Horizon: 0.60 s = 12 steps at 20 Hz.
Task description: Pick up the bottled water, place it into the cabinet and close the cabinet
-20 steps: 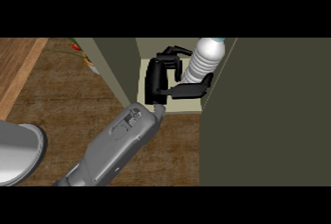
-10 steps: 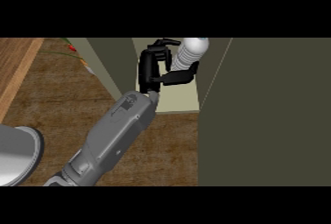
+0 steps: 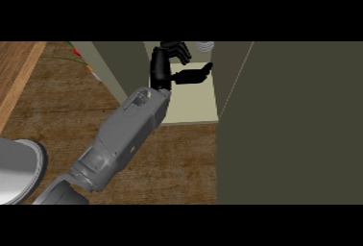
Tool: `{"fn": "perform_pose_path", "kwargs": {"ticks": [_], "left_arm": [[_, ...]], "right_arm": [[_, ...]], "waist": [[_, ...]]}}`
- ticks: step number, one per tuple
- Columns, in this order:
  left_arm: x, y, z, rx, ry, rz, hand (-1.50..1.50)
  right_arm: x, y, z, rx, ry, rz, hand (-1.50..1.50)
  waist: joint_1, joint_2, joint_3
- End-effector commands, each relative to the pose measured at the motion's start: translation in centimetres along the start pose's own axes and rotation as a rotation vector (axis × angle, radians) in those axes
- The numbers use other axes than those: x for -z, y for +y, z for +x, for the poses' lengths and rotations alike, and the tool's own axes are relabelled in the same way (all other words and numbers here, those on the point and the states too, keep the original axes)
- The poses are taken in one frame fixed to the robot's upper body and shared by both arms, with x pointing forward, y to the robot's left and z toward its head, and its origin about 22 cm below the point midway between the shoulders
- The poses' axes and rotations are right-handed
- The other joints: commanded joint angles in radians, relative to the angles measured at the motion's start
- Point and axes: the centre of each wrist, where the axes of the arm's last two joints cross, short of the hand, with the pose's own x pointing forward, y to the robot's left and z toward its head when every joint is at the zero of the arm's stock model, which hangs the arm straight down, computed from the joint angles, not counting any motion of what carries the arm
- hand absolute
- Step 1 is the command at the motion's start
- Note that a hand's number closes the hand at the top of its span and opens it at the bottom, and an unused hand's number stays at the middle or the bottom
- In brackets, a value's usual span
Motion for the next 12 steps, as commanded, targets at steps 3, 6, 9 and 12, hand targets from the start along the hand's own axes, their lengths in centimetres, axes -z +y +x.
{"fn": "perform_pose_path", "kwargs": {"ticks": [3, 6, 9, 12], "left_arm": [[0.9, 0.1, -0.5, 0.116, 0.001, -0.017, -1.5], [1.6, 0.0, 0.0, 0.136, 0.016, -0.01, -1.5], [2.4, 0.4, 0.7, 0.118, 0.014, -0.01, -1.5], [1.8, 0.6, -0.3, 0.067, 0.015, -0.004, -1.5]], "right_arm": [[0.1, 0.3, 0.8, 0.037, -0.052, -0.018, -1.5], [0.7, -0.3, 1.7, 0.023, -0.064, 0.018, -1.5], [1.2, 0.8, 1.8, 0.034, -0.075, -0.01, -1.5], [0.4, 0.5, 1.5, 0.022, -0.068, -0.005, -1.5]], "waist": [[-0.007, 0.0, 0.0], [-0.016, 0.006, 0.0], [0.003, 0.001, -0.001], [-0.008, -0.001, 0.0]]}}
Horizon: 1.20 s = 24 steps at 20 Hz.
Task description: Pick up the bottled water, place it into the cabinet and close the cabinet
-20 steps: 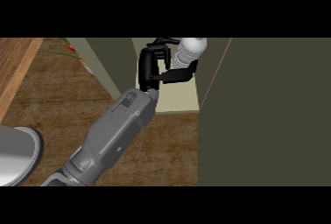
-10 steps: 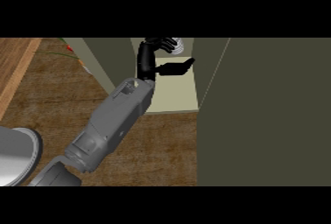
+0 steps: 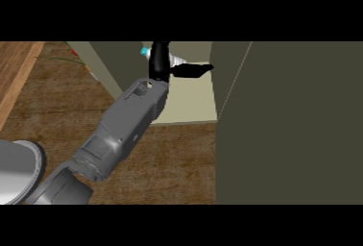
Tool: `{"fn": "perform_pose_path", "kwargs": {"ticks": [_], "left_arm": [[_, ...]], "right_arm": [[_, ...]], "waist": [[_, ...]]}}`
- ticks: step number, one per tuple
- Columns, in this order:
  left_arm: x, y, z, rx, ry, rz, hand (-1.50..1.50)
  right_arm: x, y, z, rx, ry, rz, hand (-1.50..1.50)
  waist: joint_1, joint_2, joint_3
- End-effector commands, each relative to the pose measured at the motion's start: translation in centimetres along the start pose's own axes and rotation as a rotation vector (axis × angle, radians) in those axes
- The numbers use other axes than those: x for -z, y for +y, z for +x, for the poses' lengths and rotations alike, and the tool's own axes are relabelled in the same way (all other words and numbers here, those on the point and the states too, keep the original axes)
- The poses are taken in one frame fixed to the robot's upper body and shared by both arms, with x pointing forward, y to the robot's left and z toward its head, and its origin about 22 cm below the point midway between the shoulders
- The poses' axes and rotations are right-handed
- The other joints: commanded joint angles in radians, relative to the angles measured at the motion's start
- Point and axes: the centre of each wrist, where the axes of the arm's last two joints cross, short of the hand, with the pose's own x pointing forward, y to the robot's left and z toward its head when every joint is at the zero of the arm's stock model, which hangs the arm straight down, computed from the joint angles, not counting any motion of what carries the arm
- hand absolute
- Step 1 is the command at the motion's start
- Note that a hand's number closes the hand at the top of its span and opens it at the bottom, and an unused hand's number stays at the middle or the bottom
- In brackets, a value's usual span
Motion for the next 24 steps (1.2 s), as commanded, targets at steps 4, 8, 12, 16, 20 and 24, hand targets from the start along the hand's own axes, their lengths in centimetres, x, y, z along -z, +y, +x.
{"fn": "perform_pose_path", "kwargs": {"ticks": [4, 8, 12, 16, 20, 24], "left_arm": [[0.3, 0.5, 0.1, -0.121, -0.064, -0.045, -1.5], [1.3, -0.5, 2.9, -0.266, -0.087, -0.072, -1.5], [0.6, 0.6, 1.1, -0.318, -0.099, -0.148, -1.5], [-0.7, -0.3, 1.5, -0.345, -0.078, -0.195, -1.5], [-3.0, -0.9, 1.2, -0.395, -0.053, -0.209, -1.5], [-5.4, -1.2, 2.2, -0.434, -0.065, -0.224, -1.5]], "right_arm": [[0.3, -0.2, 1.5, 0.011, -0.03, 0.01, -1.5], [1.0, 0.5, 2.2, 0.004, -0.052, 0.016, -1.5], [0.7, 0.5, 3.1, -0.014, -0.047, 0.025, -1.5], [0.7, 0.1, 2.8, -0.009, -0.041, -0.011, -1.5], [1.0, 0.3, 3.1, 0.007, -0.025, 0.045, -1.5], [0.8, 1.8, 2.7, 0.016, -0.012, 0.013, -1.5]], "waist": [[0.015, -0.006, 0.0], [0.012, -0.006, -0.001], [0.032, -0.015, 0.0], [0.056, -0.024, 0.0], [0.047, -0.024, 0.0], [0.065, -0.032, 0.0]]}}
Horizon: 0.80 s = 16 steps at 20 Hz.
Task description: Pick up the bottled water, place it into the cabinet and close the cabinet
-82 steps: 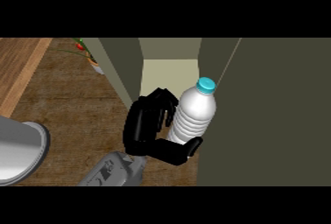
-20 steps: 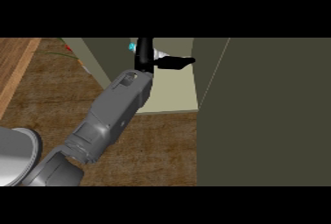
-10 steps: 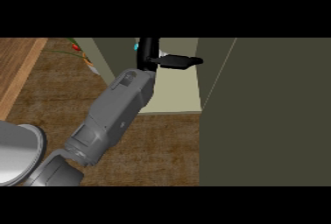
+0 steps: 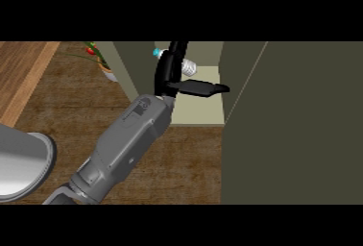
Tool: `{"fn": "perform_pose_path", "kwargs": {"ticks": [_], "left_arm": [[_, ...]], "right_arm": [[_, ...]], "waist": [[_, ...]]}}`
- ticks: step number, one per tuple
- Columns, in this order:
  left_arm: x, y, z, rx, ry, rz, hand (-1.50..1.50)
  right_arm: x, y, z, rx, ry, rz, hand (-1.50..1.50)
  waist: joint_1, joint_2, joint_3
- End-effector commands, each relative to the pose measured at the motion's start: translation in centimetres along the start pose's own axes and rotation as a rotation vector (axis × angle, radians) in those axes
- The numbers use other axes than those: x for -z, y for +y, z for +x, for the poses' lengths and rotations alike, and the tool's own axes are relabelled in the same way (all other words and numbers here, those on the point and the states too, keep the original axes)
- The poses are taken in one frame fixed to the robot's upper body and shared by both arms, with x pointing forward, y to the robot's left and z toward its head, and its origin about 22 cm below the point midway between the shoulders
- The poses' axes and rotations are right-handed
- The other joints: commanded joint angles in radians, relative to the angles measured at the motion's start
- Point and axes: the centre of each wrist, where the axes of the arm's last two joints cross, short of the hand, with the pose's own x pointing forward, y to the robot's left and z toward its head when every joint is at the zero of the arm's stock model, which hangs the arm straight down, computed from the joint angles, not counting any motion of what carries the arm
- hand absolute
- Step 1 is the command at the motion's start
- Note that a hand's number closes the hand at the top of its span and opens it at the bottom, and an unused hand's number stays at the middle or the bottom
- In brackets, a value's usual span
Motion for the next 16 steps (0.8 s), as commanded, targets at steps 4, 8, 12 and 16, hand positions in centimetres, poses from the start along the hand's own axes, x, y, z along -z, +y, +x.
{"fn": "perform_pose_path", "kwargs": {"ticks": [4, 8, 12, 16], "left_arm": [[-5.9, -1.9, -0.3, -0.08, 0.016, -0.028, -1.5], [-8.7, 0.1, 0.9, -0.119, 0.011, -0.052, -1.5], [-12.9, 1.9, 0.5, -0.14, 0.027, -0.075, -1.5], [-15.5, 1.1, 1.3, -0.145, 0.033, -0.051, -1.5]], "right_arm": [[1.2, 1.9, 3.5, -0.019, -0.039, 0.022, -1.5], [1.7, 1.4, 3.0, -0.023, -0.056, -0.02, -1.5], [1.8, 2.2, 3.5, -0.046, -0.056, 0.037, -1.5], [2.8, 1.6, 2.8, -0.001, 0.029, 0.189, 1.5]], "waist": [[-0.003, 0.0, 0.0], [0.024, 0.0, 0.0], [0.011, 0.001, -0.001], [0.019, 0.006, 0.0]]}}
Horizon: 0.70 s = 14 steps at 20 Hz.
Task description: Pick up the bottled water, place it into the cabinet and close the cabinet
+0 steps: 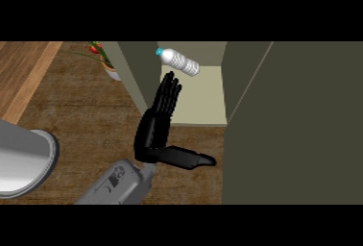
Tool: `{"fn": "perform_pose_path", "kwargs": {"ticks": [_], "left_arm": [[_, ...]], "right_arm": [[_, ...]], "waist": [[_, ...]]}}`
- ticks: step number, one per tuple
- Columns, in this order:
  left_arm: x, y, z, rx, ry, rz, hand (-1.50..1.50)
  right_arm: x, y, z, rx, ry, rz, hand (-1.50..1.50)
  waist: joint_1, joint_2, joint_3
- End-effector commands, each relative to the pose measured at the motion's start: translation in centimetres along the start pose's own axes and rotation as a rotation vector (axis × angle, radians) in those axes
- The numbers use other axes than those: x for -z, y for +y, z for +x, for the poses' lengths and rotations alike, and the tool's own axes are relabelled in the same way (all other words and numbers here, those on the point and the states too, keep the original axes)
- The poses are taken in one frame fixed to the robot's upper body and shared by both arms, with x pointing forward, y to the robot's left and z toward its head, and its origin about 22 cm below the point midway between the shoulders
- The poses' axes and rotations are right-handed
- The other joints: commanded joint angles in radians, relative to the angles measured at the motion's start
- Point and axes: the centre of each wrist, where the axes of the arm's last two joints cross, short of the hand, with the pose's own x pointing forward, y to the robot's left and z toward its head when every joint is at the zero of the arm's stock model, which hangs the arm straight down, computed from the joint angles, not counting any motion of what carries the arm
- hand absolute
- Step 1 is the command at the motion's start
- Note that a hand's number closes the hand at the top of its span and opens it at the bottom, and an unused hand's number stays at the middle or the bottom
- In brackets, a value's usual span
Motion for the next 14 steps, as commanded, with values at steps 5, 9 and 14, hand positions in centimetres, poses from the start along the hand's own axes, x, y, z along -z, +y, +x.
{"fn": "perform_pose_path", "kwargs": {"ticks": [5, 9, 14], "left_arm": [[-6.0, 2.6, 2.2, -0.006, 0.009, 0.042, -1.5], [-7.7, 4.9, 3.3, -0.006, 0.003, 0.047, -1.5], [-8.2, 6.0, 5.0, -0.011, -0.007, 0.074, -1.5]], "right_arm": [[1.2, 2.0, 3.7, -0.03, 0.049, 0.288, 1.5], [2.2, 4.1, 4.0, 0.016, 0.054, 0.344, 1.5], [2.6, 5.1, 4.6, 0.035, 0.066, 0.409, 1.5]], "waist": [[-0.008, -0.002, 0.0], [-0.007, 0.001, -0.002], [-0.016, 0.002, -0.002]]}}
